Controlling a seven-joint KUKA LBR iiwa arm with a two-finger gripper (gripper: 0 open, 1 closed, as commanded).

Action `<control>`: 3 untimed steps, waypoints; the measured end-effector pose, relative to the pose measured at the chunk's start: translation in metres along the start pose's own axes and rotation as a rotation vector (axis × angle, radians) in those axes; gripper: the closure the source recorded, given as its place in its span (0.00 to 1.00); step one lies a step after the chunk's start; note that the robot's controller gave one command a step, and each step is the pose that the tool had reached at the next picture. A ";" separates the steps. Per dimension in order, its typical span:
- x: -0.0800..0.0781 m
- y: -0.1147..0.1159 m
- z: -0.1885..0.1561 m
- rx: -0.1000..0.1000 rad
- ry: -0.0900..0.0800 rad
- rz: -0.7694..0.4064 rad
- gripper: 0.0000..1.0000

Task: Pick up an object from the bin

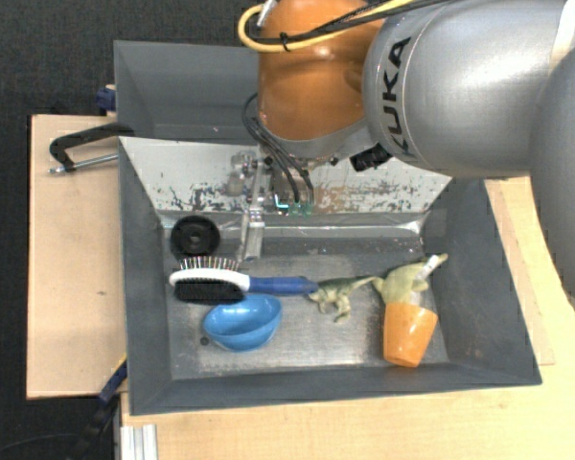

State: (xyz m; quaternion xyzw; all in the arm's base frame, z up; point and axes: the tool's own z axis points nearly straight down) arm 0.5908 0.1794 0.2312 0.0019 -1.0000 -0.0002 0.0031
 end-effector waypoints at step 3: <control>0.005 -0.009 -0.042 -0.002 -0.020 -0.145 1.00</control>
Offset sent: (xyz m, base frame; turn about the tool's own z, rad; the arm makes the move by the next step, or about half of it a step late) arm -0.0079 0.0102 -0.1546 -0.1541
